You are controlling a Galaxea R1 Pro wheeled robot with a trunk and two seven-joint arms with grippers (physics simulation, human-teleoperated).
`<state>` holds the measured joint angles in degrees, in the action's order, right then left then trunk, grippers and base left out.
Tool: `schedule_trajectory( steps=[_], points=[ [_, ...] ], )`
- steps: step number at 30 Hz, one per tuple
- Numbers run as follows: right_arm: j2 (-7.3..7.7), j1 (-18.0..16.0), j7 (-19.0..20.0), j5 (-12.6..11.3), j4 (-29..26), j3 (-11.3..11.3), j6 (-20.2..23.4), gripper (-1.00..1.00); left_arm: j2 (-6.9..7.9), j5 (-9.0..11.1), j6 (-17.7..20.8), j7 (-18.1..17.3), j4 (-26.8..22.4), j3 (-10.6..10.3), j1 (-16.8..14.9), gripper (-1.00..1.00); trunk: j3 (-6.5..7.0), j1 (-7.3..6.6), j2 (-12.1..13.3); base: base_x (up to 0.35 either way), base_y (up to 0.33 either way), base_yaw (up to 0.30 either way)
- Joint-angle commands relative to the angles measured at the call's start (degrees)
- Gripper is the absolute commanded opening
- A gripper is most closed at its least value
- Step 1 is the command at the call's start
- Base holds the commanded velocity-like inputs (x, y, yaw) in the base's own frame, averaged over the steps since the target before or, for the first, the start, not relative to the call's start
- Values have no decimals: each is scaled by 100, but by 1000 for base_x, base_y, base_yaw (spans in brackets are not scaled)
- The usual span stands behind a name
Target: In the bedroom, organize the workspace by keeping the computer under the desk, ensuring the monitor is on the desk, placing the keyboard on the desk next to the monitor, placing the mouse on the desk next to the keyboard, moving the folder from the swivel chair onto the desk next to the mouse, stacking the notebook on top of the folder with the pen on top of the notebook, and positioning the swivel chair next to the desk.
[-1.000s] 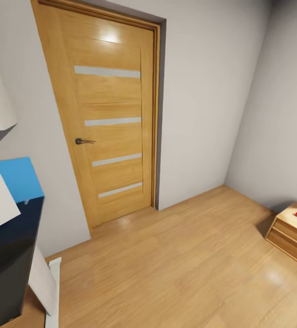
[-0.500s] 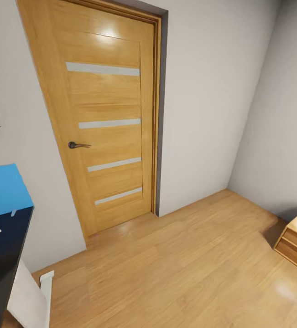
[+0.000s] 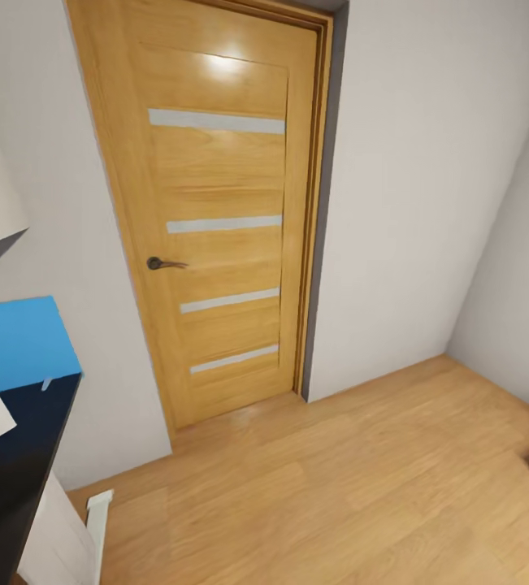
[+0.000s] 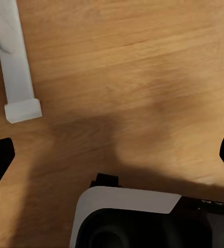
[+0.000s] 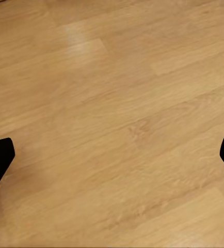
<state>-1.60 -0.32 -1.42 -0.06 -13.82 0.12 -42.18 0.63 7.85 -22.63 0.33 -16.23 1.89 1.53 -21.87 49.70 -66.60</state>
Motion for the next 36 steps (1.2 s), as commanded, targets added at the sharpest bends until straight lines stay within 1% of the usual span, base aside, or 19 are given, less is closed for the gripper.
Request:
schedule_trajectory(
  steps=[1, 2, 4, 6, 8, 12, 16, 18, 20, 23, 29, 36],
  points=[
    [-2, -3, -13, 2, 5, 2, -80, 100, 0, 31, -5, 2, -10, -5, 3, 100, -5, 2, -3, 120, 0, 284],
    [-11, -3, -10, 6, 37, -1, -309, 100, -1, 28, -5, 2, -10, -5, 3, 100, -5, 2, -3, 61, 0, 285],
    [-31, -3, -8, 6, 310, 10, -729, 100, -1, 29, -8, 2, -11, -5, 3, 100, -5, 2, -3, 26, 0, 286],
    [-35, -3, -8, 6, 414, 15, -883, 100, -1, 27, -8, 2, -11, -5, 4, 100, -5, 2, -3, 14, 0, 286],
    [-39, -3, -7, 6, 541, 17, -1165, 100, -1, 29, -11, 2, -12, -5, 4, 100, -5, 2, -3, 7, 0, 286],
    [-42, -3, -7, 6, 610, 15, -1394, 100, -1, 32, -11, 2, -12, -5, 4, 100, -4, 2, -3, 3, 0, 285],
    [-39, -3, -1, -6, 632, 8, -1445, 100, -1, 32, -9, 2, -12, -5, 3, 100, -4, 2, -3, 1, 0, 193],
    [-37, -3, -1, -16, 635, -2, -1449, 100, -1, 32, -11, 2, -12, -5, 2, 100, -4, 2, -3, 0, 0, 79],
    [10, -3, 17, -36, 636, -40, -1439, 100, 1, 32, -10, 2, -10, -5, 3, 100, -4, 2, -3, 5, 0, 21],
    [10, -3, 14, -37, 636, -39, -1441, 100, 0, 32, -12, 2, -11, -4, 4, 100, -4, 2, -3, 101, 0, 3],
    [1, -3, 0, -44, 627, -38, -1441, 100, -1, 25, -14, 2, -12, -8, 4, 100, -4, 2, -3, 265, 0, 21],
    [-12, -3, -6, -54, 626, -40, -1435, 100, -1, 24, -14, 2, -10, -6, 3, 100, 16, 2, -3, 296, -113, 214]
  ],
)
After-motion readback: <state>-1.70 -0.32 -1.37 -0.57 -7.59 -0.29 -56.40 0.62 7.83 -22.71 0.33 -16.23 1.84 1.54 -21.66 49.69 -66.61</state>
